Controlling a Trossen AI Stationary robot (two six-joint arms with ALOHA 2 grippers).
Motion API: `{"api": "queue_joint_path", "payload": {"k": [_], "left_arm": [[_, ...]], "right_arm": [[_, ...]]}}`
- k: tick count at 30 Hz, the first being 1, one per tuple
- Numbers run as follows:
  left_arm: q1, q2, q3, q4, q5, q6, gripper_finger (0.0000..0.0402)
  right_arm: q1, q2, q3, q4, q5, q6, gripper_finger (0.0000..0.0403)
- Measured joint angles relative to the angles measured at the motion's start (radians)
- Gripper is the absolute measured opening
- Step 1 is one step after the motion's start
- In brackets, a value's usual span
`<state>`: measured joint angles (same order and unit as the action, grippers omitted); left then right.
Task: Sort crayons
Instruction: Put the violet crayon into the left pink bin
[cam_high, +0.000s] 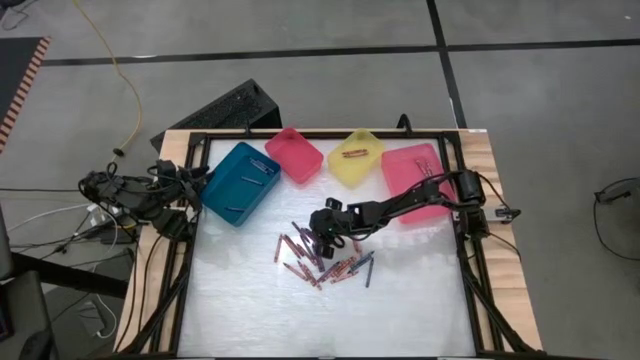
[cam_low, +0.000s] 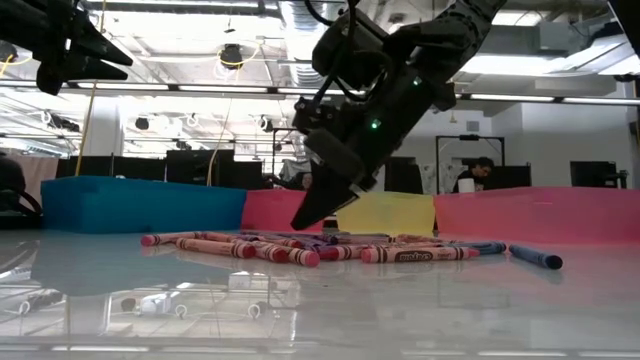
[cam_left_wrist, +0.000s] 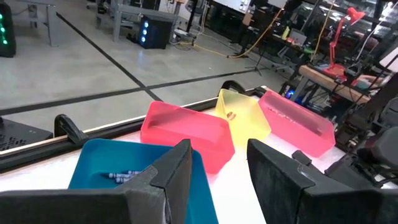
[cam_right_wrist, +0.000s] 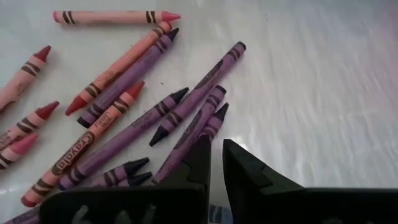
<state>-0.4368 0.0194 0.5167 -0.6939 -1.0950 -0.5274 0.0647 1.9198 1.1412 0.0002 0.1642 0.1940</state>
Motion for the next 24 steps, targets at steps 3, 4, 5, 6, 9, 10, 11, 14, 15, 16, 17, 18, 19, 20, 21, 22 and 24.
{"api": "queue_joint_path", "payload": {"k": [3,4,5,6,9,10,11,14,15,16,17,18,19,20,21,22,24], "left_arm": [[0.0,0.0,0.0,0.0,0.0,0.0,0.0145],[0.0,0.0,0.0,0.0,0.0,0.0,0.0145],[0.0,0.0,0.0,0.0,0.0,0.0,0.0145],[0.0,0.0,0.0,0.0,0.0,0.0,0.0145],[0.0,0.0,0.0,0.0,0.0,0.0,0.0145],[0.0,0.0,0.0,0.0,0.0,0.0,0.0145],[0.0,0.0,0.0,0.0,0.0,0.0,0.0145],[0.0,0.0,0.0,0.0,0.0,0.0,0.0145],[0.0,0.0,0.0,0.0,0.0,0.0,0.0145],[0.0,0.0,0.0,0.0,0.0,0.0,0.0145],[0.0,0.0,0.0,0.0,0.0,0.0,0.0145],[0.0,0.0,0.0,0.0,0.0,0.0,0.0145],[0.0,0.0,0.0,0.0,0.0,0.0,0.0145],[0.0,0.0,0.0,0.0,0.0,0.0,0.0145],[0.0,0.0,0.0,0.0,0.0,0.0,0.0145],[0.0,0.0,0.0,0.0,0.0,0.0,0.0145],[0.0,0.0,0.0,-0.001,0.0,0.0,0.0145]], "right_arm": [[0.0,0.0,0.0,0.004,0.0,0.0,0.0059],[0.0,0.0,0.0,0.004,0.0,0.0,0.0059],[0.0,0.0,0.0,0.004,0.0,0.001,0.0059],[0.0,0.0,0.0,0.004,0.0,0.006,0.0059],[0.0,0.0,0.0,0.005,0.001,0.009,0.0059],[0.0,0.0,0.0,0.005,0.001,0.009,0.0059],[0.0,0.0,0.0,0.005,0.001,0.012,0.0059],[0.0,0.0,0.0,0.008,0.002,0.016,0.0059],[0.0,0.0,0.0,0.007,0.002,0.016,0.0059],[0.0,0.0,0.0,0.007,0.002,0.016,0.0059],[0.0,0.0,0.0,0.007,0.002,0.017,0.0059],[0.0,0.0,0.0,0.007,0.001,0.018,0.0059],[0.0,0.0,0.0,0.007,0.001,0.018,0.0059],[0.0,0.0,0.0,0.007,0.001,0.019,0.0059],[0.0,0.003,0.0,0.007,0.001,0.024,0.0059],[0.0,0.012,0.0,0.014,0.001,0.035,0.0059],[0.0,0.018,0.0,0.009,-0.003,0.049,0.0059]]}}
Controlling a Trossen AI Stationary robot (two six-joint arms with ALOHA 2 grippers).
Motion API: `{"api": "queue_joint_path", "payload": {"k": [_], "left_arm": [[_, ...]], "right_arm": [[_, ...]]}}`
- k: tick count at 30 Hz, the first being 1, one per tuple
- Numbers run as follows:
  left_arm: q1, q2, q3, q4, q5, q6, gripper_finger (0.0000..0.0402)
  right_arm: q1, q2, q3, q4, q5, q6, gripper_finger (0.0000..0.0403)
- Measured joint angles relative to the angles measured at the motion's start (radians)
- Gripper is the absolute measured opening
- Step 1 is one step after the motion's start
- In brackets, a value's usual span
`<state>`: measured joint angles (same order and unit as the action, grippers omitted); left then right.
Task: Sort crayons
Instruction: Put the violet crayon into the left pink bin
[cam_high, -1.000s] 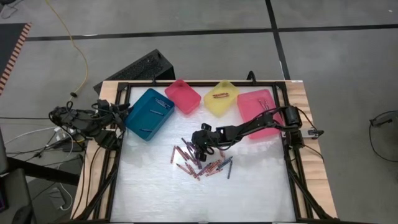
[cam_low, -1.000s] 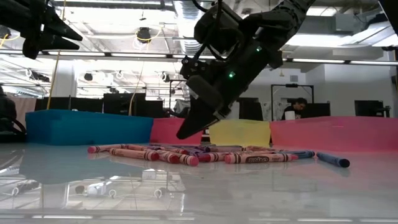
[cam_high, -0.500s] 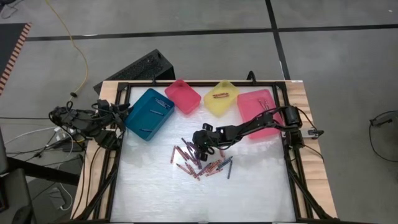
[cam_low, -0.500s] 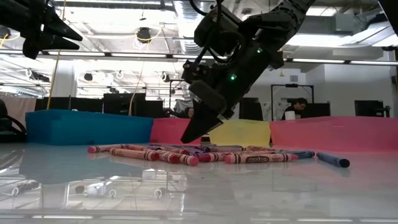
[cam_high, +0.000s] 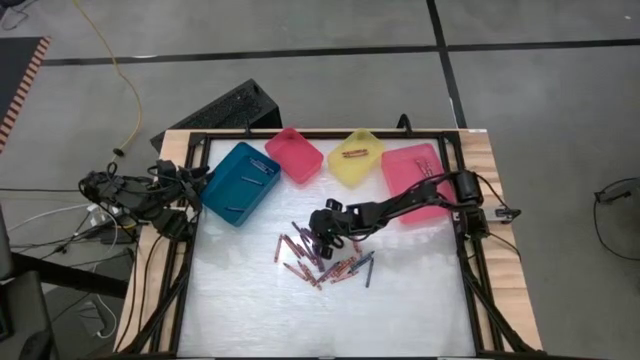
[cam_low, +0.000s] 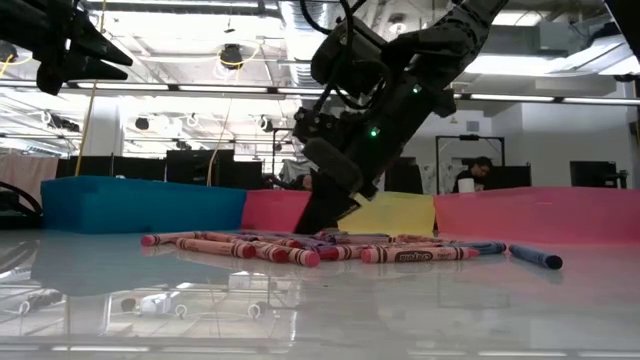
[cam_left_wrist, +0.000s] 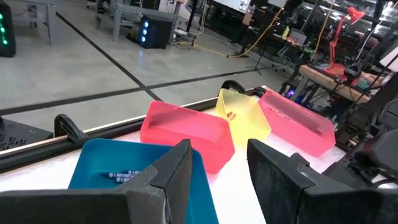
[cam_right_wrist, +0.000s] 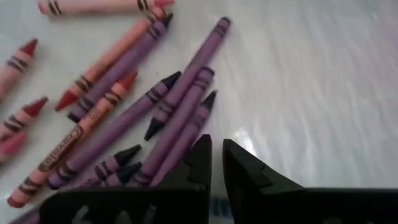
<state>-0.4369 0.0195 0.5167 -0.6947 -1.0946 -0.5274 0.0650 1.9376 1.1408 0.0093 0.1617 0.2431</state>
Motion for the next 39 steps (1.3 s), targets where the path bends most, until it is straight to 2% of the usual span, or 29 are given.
{"api": "queue_joint_path", "payload": {"k": [22,29,39], "left_arm": [[0.0,0.0,0.0,-0.004,-0.002,0.001,0.0145],[0.0,0.0,0.0,-0.004,-0.004,0.0,0.0145],[0.0,0.0,0.0,-0.004,-0.001,-0.008,0.0145]], "right_arm": [[0.05,0.019,0.006,0.12,0.023,0.0,0.0059],[0.078,0.018,0.006,0.056,0.023,0.075,0.0059],[0.062,0.017,0.007,0.013,0.03,0.082,0.0059]]}}
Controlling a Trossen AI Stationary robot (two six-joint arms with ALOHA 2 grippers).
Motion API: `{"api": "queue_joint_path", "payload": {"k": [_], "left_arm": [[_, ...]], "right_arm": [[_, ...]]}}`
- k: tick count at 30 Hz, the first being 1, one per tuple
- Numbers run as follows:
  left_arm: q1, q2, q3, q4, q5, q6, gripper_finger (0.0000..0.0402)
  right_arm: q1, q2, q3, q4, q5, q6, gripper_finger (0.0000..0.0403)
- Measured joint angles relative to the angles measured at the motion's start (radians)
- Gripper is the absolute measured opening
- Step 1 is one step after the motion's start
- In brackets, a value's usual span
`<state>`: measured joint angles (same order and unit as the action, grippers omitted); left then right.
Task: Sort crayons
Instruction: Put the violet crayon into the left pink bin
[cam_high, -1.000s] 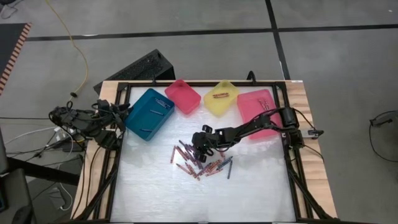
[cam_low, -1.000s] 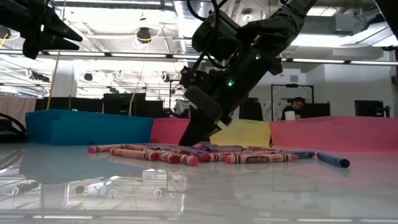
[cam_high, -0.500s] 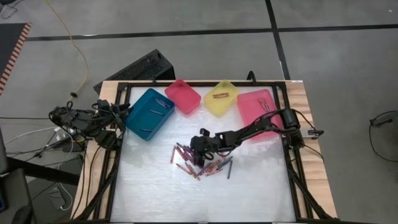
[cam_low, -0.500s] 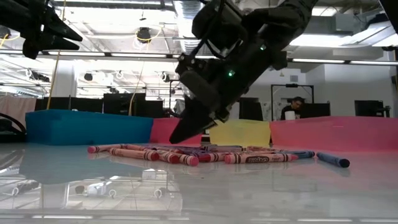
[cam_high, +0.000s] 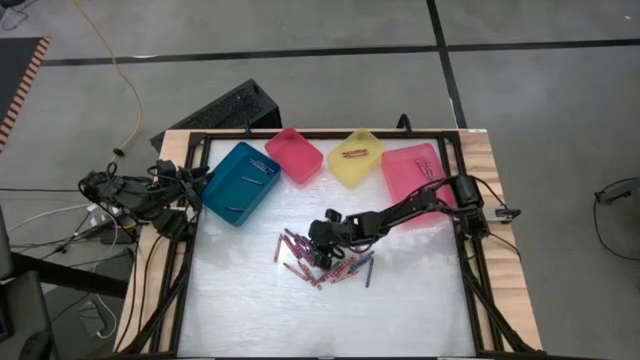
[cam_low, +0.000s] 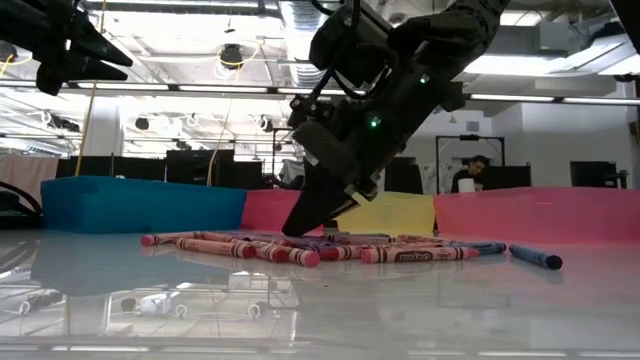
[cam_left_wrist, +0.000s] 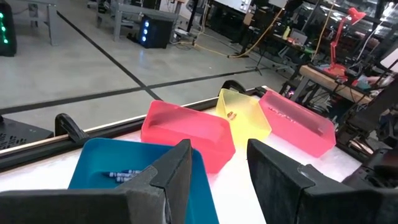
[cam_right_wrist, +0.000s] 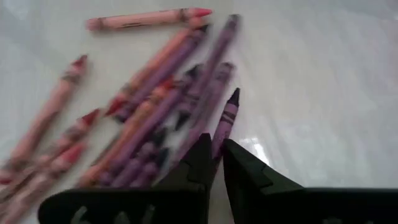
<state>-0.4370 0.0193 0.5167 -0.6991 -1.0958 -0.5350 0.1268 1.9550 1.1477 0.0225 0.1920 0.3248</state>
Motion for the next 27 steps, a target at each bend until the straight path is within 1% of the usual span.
{"api": "queue_joint_path", "payload": {"k": [6,14,19,23,27], "left_arm": [[0.0,0.0,0.0,0.0,0.0,0.0,0.0145],[0.0,0.0,0.0,0.0,0.0,0.0,0.0145],[0.0,0.0,0.0,0.0,0.001,0.0,0.0145],[0.0,0.0,0.0,0.0,0.001,0.0,0.0145],[0.0,0.0,0.0,0.0,0.001,0.0,0.0145]], "right_arm": [[-0.029,0.0,-0.001,-0.019,0.062,-0.02,0.0059],[-0.052,0.0,0.0,-0.027,0.067,-0.045,0.0059],[-0.052,-0.002,0.005,-0.138,0.067,-0.007,0.0057],[-0.051,0.004,0.005,-0.165,0.071,0.016,0.0045],[-0.051,0.005,0.003,-0.158,0.076,0.038,0.0012]]}}
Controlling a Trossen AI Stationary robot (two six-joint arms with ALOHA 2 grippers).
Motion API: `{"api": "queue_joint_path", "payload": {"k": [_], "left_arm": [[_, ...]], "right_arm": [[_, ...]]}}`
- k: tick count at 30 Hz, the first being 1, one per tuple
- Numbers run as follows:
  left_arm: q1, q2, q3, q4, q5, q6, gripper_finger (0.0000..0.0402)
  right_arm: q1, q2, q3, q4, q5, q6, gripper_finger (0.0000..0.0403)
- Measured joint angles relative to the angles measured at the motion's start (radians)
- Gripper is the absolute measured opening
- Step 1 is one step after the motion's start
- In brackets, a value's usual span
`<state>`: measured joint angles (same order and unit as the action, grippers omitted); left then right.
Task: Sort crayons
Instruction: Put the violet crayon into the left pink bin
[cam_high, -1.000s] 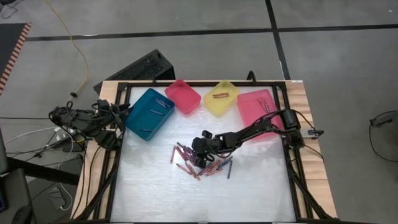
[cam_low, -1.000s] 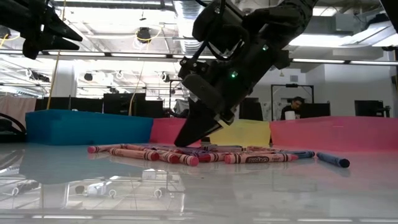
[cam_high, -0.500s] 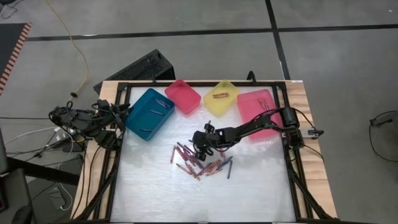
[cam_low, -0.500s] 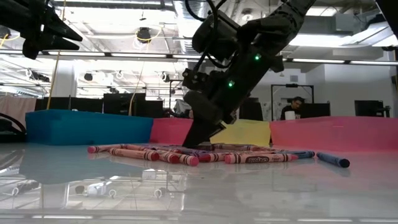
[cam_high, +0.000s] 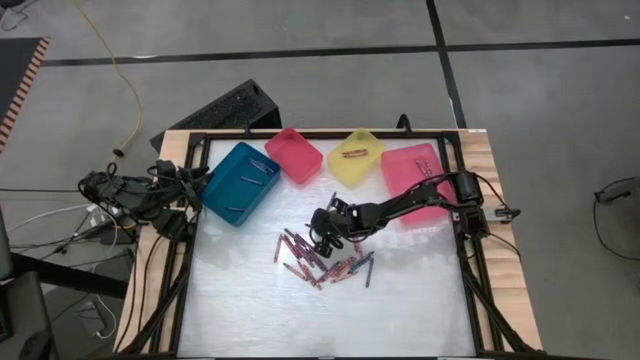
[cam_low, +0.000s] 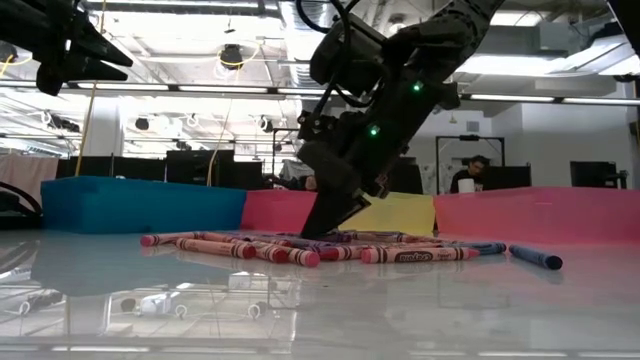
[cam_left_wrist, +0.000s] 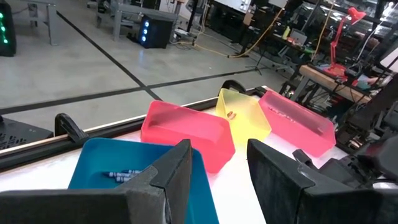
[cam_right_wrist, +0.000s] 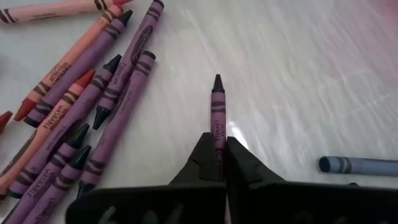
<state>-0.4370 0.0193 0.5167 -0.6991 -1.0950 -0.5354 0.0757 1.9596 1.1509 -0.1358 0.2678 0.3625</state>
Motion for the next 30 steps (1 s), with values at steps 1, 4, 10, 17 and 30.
{"api": "queue_joint_path", "payload": {"k": [1,4,10,17,30], "left_arm": [[0.0,0.0,0.0,0.0,0.0,0.0,0.0145],[0.0,0.0,0.0,0.0,0.0,0.0,0.0145],[0.0,0.0,0.0,-0.001,-0.001,0.0,0.0145],[0.0,0.0,0.0,-0.001,-0.006,0.003,0.0145],[0.0,0.0,0.0,0.0,-0.013,0.003,0.0145]], "right_arm": [[0.0,0.0,-0.001,0.007,0.001,0.002,0.0008],[-0.008,-0.002,0.006,0.033,-0.004,0.01,0.0006],[-0.034,0.012,0.111,0.033,-0.013,-0.061,0.0003],[-0.121,0.005,0.322,0.035,-0.011,-0.268,0.0002],[-0.347,0.047,0.44,0.113,-0.008,-0.35,0.0002]]}}
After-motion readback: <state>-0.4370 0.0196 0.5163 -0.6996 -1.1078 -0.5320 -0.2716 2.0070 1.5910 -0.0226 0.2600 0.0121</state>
